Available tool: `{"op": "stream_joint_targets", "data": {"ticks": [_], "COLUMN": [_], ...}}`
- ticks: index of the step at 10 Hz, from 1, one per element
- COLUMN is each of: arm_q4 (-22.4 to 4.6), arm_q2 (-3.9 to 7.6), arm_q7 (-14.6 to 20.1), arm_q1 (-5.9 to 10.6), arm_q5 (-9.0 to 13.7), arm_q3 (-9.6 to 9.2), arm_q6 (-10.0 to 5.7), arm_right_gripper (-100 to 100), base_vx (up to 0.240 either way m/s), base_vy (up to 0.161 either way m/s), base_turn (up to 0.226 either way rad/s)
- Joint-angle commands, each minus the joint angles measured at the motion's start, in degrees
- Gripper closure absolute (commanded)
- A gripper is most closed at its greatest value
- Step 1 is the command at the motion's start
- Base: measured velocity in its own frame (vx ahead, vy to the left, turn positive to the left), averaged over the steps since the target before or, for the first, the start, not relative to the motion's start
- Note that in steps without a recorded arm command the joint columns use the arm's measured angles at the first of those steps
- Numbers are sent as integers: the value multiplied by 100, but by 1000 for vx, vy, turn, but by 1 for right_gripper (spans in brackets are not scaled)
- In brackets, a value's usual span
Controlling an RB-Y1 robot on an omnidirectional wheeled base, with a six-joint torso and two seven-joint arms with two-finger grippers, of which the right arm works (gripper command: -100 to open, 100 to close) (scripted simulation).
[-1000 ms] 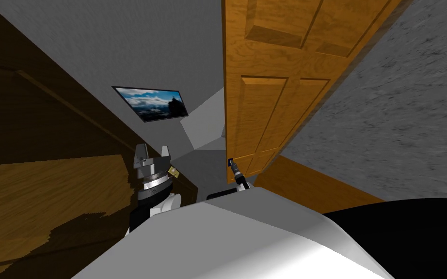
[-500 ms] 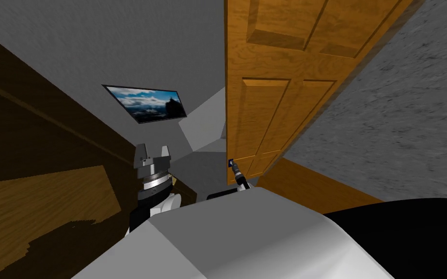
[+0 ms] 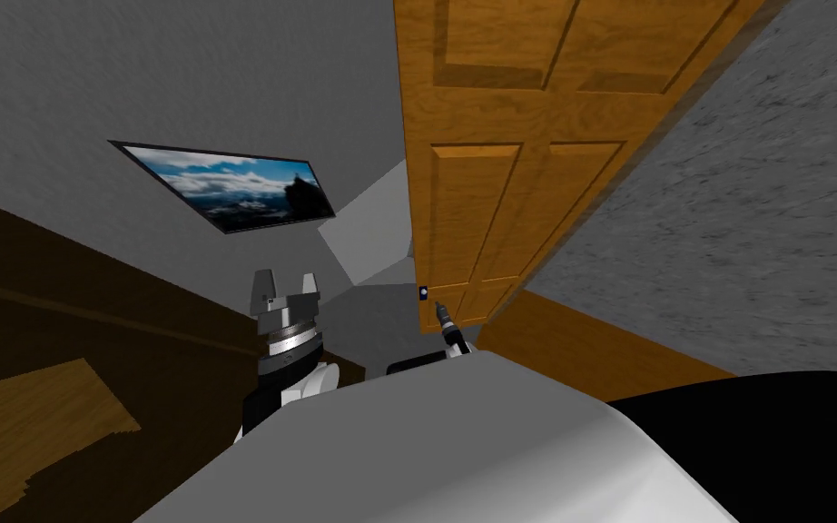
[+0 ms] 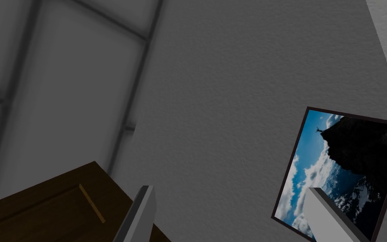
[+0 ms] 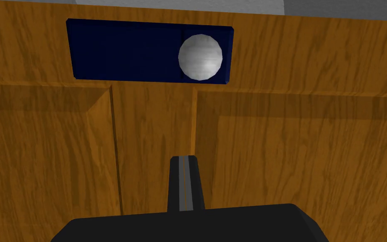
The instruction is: Push the door open
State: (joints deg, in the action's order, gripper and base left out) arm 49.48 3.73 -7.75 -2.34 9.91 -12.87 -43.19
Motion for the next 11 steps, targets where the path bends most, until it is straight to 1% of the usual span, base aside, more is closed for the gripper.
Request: {"op": "stream_joint_targets", "data": {"ticks": [1,2,4,5,6,7,9,11], "arm_q4": [51,96,144,158,140,100,69,32], "arm_q2": [-82,-236,-493,-599,-525,-381,-294,-235], "arm_q7": [-96,-186,-281,-309,-285,-282,-275,-265], "arm_q1": [-63,-117,-173,-190,-180,-157,-134,-106], "arm_q5": [8,17,26,29,26,28,30,31], "arm_q3": [-12,-21,-30,-33,-31,-4,21,50], "arm_q6": [4,6,8,8,6,-30,-53,-80], "arm_right_gripper": [-100,-100,-100,-100,-100,-100,-100,-100], "base_vx": [-205,-269,-224,-139,-59,117,223,228], "base_vy": [-3,11,63,70,34,6,-16,24], "base_turn": [-91,-120,-95,-52,-10,36,22,20]}}
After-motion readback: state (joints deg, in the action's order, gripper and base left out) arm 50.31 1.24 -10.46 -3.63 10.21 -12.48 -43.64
